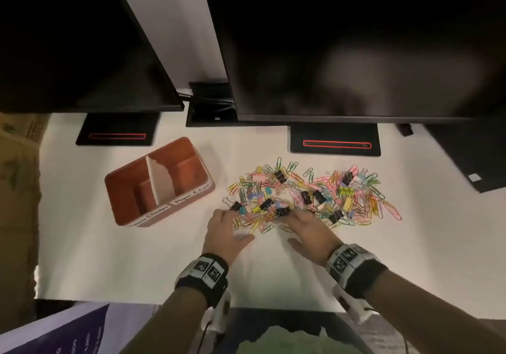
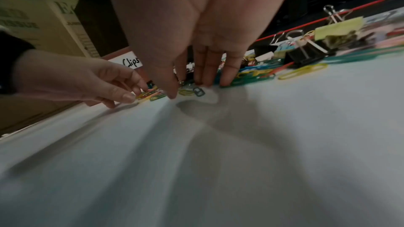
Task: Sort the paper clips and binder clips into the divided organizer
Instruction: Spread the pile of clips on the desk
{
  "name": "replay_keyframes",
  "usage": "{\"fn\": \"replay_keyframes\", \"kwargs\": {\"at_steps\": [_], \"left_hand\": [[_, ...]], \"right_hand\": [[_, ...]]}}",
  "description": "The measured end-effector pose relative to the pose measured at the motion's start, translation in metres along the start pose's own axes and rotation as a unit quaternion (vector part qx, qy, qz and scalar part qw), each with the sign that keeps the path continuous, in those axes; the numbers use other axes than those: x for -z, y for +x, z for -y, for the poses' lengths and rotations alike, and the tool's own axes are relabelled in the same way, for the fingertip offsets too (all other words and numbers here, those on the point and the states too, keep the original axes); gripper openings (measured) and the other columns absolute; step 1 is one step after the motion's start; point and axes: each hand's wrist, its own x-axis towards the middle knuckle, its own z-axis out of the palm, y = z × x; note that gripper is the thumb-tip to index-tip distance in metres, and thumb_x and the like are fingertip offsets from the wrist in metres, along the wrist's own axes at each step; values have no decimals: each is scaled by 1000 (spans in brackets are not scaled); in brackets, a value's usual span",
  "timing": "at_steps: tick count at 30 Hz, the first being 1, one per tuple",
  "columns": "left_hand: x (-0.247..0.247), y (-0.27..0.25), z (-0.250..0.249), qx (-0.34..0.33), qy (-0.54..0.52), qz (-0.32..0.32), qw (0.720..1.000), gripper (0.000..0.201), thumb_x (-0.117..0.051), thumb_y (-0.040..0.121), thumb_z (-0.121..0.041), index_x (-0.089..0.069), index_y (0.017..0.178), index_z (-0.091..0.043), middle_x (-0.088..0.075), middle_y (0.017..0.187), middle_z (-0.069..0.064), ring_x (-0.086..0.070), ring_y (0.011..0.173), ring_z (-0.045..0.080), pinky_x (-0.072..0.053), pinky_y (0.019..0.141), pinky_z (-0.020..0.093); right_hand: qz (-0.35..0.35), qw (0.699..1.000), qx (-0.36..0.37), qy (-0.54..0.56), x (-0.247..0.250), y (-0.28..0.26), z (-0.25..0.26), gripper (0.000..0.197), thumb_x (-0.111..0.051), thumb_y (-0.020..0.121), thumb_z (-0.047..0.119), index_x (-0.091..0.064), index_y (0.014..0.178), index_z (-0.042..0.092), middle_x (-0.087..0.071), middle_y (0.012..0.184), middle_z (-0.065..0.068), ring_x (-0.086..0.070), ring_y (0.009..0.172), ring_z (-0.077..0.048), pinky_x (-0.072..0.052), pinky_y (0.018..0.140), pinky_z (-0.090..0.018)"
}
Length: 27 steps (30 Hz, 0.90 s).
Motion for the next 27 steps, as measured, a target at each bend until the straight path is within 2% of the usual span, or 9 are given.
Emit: {"fn": "replay_keyframes", "kwargs": {"at_steps": [4,7,10,13,17,22,24,27], "left_hand": [[-5,10,-4,-16,-4,-3,1000,53,-74,74,-29,-55,122,-17,-42,123,2,-40,116,17,-38,102,27],[-9,16,1,-38,-30,-14,999,44,-74,76,-18,-60,118,-14,-48,117,4,-47,112,19,-42,96,21],[-8,20,1,-31,-51,-23,998,39,-72,77,-12,-62,115,-13,-54,104,2,-55,99,19,-48,94,32],[-7,22,0,-6,-85,-30,996,32,-69,79,-7,-64,110,-12,-56,91,-1,-57,86,17,-51,89,34],[-5,23,4,5,-91,-38,995,17,-66,82,-5,-67,99,-7,-65,98,8,-62,89,21,-51,91,32],[-5,27,5,-19,-30,-28,999,20,-63,85,-10,-68,104,-8,-65,102,10,-61,94,24,-48,90,30],[-5,28,5,-18,-23,-25,999,21,-63,85,-11,-68,105,-8,-65,102,10,-60,95,24,-46,91,28],[-2,28,5,-19,-33,-16,999,20,-65,84,-10,-69,103,-7,-66,101,11,-61,94,26,-48,92,33]], "right_hand": [[-43,998,-37,-21,3,23,1,58,-58,86,30,-37,138,20,-44,127,-3,-45,112,-21,-45,97,-40],[-45,998,-36,-20,2,33,2,49,-60,86,31,-46,131,20,-49,122,-3,-47,110,-23,-46,93,-39],[-64,997,-32,8,4,39,4,31,-63,84,25,-60,114,17,-58,111,-5,-52,104,-25,-49,86,-40],[-61,997,-33,17,5,42,3,19,-63,85,27,-65,102,16,-61,101,-5,-53,97,-25,-49,81,-41],[-48,998,-31,19,9,45,5,17,-61,87,28,-65,98,15,-60,101,-4,-52,97,-22,-48,84,-37],[-14,1000,2,25,8,46,11,19,-56,89,19,-64,105,16,-64,105,-4,-54,102,-22,-47,88,-38],[0,1000,4,10,9,48,13,18,-54,89,21,-66,102,17,-63,102,-5,-54,101,-23,-47,88,-38],[15,1000,-8,2,12,52,15,16,-56,88,23,-66,96,13,-60,100,-7,-52,100,-25,-48,86,-39]]}}
